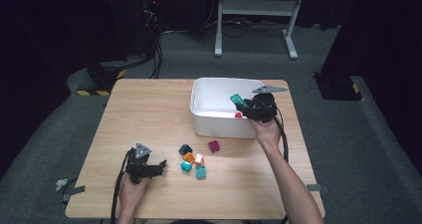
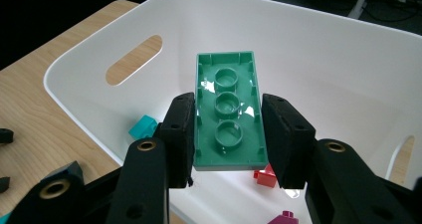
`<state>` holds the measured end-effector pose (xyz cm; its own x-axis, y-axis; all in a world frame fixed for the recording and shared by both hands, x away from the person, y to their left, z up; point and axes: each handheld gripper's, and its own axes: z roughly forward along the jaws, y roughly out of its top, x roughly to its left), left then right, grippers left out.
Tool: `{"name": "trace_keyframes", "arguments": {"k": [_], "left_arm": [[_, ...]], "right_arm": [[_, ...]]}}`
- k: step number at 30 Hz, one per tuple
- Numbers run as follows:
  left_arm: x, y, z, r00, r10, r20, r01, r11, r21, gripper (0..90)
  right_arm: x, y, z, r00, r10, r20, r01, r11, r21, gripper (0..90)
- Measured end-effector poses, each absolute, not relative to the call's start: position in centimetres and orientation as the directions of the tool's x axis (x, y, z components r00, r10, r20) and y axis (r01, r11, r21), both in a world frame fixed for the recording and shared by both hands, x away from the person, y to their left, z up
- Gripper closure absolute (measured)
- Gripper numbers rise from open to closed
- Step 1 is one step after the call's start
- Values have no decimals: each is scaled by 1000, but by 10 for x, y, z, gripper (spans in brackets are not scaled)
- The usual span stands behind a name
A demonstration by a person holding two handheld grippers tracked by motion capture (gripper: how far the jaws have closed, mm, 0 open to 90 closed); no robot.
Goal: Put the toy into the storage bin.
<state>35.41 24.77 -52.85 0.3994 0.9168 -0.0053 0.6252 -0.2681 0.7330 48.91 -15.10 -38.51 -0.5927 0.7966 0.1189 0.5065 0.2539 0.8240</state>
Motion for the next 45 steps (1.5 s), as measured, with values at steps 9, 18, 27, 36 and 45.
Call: {"name": "trace_keyframes", "arguments": {"k": [9, 18, 27, 36, 45], "left_arm": [[354, 248, -528, 400, 917, -4, 625, -269, 733, 130], [354, 248, -528, 400, 917, -4, 625, -269, 733, 130], [354, 248, -528, 400, 916, -4, 625, -269, 733, 130], [354, 248, -529, 399, 917, -5, 625, -268, 733, 130], [354, 248, -528, 400, 916, -4, 625, -269, 733, 130]], "right_arm": [[494, -149, -390, -581, 806, 113, 523, 262, 811, 581], [499, -149, -395, -567, 816, 112, 541, 265, 798, 576], [500, -149, -397, -559, 822, 110, 544, 264, 796, 487], [491, -149, -395, -581, 808, 101, 512, 266, 817, 438], [472, -152, -387, -603, 793, 89, 460, 255, 850, 425]]}}
